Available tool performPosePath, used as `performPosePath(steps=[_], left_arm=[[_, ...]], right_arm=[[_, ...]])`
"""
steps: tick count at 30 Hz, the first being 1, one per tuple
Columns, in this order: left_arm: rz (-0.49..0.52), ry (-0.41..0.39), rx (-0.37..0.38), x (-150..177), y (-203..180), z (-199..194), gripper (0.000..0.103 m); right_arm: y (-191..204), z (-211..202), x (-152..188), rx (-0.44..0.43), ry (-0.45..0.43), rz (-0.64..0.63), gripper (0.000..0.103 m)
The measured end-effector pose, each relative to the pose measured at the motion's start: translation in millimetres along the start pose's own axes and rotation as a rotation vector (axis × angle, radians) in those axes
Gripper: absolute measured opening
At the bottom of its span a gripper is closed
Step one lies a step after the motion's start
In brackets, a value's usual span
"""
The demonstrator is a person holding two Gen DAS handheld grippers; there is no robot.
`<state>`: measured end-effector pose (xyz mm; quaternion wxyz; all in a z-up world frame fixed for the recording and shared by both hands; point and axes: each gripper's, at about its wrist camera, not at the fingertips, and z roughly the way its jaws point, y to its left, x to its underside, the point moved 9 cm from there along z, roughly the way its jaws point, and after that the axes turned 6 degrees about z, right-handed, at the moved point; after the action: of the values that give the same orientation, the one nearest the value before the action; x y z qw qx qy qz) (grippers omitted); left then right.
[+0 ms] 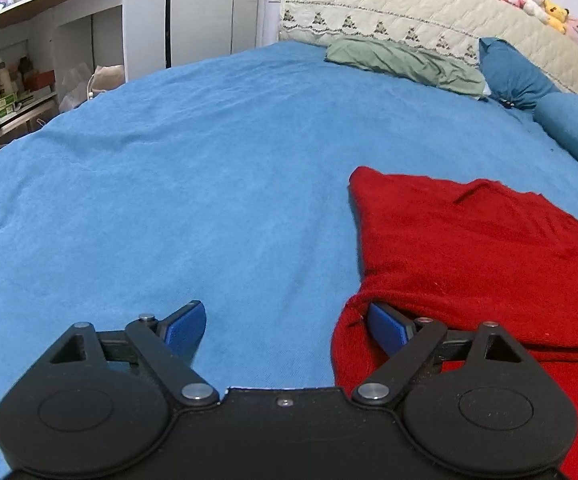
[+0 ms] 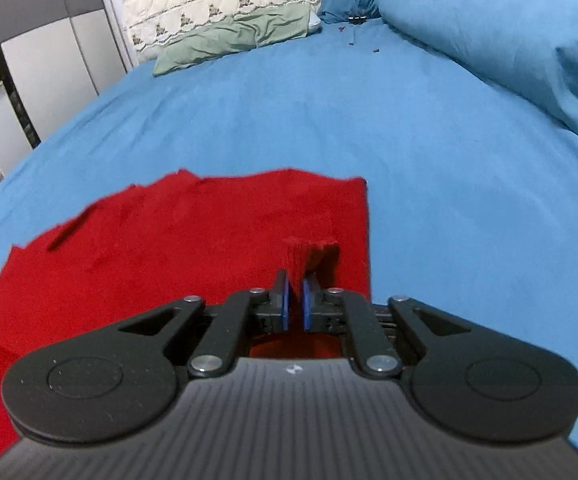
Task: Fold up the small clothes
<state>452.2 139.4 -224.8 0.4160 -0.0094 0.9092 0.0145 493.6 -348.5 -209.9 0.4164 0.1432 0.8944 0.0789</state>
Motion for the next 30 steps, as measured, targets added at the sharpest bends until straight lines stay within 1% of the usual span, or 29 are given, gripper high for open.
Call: performPosePath(steps=[1,2,3,4,6,7,8,10,12,15,16,17,19,20,21,22,24,25,27,28,29,30], left_arm=[[0.008,-0.011,-0.002,-1.7,0.4,-5.4,0.09],[0.022,-0.043,-0.002,-7.6,-1.7,-15.6,0.091],[0.037,-0.08,0.012,-15.2,-6.5,-24.7,0.092],[0.055,-0.121,0.039,-24.4,-14.6,-34.4,0.095],[0.077,-0.182,0.101,-40.2,-34.8,-46.0,0.098],[0.08,-0.193,0.125,-44.6,-43.5,-46.8,0.101],[0.087,-0.188,0.157,-48.0,-55.5,-43.5,0.101],[0.091,-0.131,0.21,-47.0,-74.8,-28.0,0.101],[0.087,-0.07,0.257,-39.4,-87.2,-11.5,0.101],[0.094,0.031,0.257,-18.0,-92.5,12.4,0.099],[0.102,0.033,0.254,-13.6,-93.4,15.2,0.099],[0.117,0.019,0.248,-13.2,-93.6,14.9,0.1],[0.174,0.034,0.22,-13.3,-100.6,15.6,0.1],[0.187,0.043,0.21,-15.5,-103.1,14.8,0.1],[0.187,0.058,0.205,-19.0,-104.3,12.2,0.1],[0.176,0.068,0.205,-21.5,-101.5,7.6,0.099],[0.144,0.052,0.211,-29.3,-95.3,-12.7,0.099],[0.14,0.037,0.209,-34.7,-91.5,-29.0,0.099],[0.153,0.005,0.169,-46.1,-84.2,-69.9,0.099],[0.162,-0.015,0.162,-49.7,-82.2,-87.3,0.1],[0.173,-0.035,0.15,-52.5,-77.6,-113.1,0.1],[0.177,-0.046,0.141,-52.5,-75.3,-131.8,0.102]], right_arm=[[-2.8,-4.3,3.9,0.014,-0.002,-0.005,0.039],[-5.7,-10.1,10.4,0.031,0.0,-0.008,0.067],[-6.2,-18.8,14.1,0.048,-0.013,-0.018,0.082],[-4.1,-27.4,14.9,0.05,-0.046,-0.043,0.099],[8.6,-37.6,10.6,0.029,-0.108,-0.127,0.1],[16.6,-36.7,9.7,0.004,-0.114,-0.153,0.1],[23.3,-32.2,9.3,-0.014,-0.11,-0.162,0.1],[33.7,-18.3,10.1,-0.039,-0.087,-0.167,0.1],[35.2,-0.5,12.7,-0.047,-0.058,-0.144,0.1],[21.0,19.1,25.2,-0.034,-0.004,-0.098,0.1],[16.1,21.4,30.3,-0.039,-0.004,-0.092,0.1],[14.8,19.5,32.7,-0.046,-0.022,-0.106,0.1],[16.5,18.0,35.7,-0.034,-0.027,-0.144,0.1],[17.4,17.8,34.8,-0.029,-0.024,-0.15,0.1],[18.8,14.6,31.8,-0.029,-0.021,-0.147,0.098],[19.5,8.4,28.7,-0.035,-0.026,-0.141,0.097],[22.4,-20.9,17.5,-0.069,-0.075,-0.121,0.097],[24.7,-37.7,11.7,-0.086,-0.102,-0.121,0.097],[26.1,-81.7,1.8,-0.113,-0.142,-0.128,0.098],[25.1,-105.6,-1.1,-0.131,-0.147,-0.131,0.098],[23.3,-124.0,-3.1,-0.142,-0.149,-0.133,0.099],[20.4,-147.6,-3.9,-0.154,-0.149,-0.139,0.1]])
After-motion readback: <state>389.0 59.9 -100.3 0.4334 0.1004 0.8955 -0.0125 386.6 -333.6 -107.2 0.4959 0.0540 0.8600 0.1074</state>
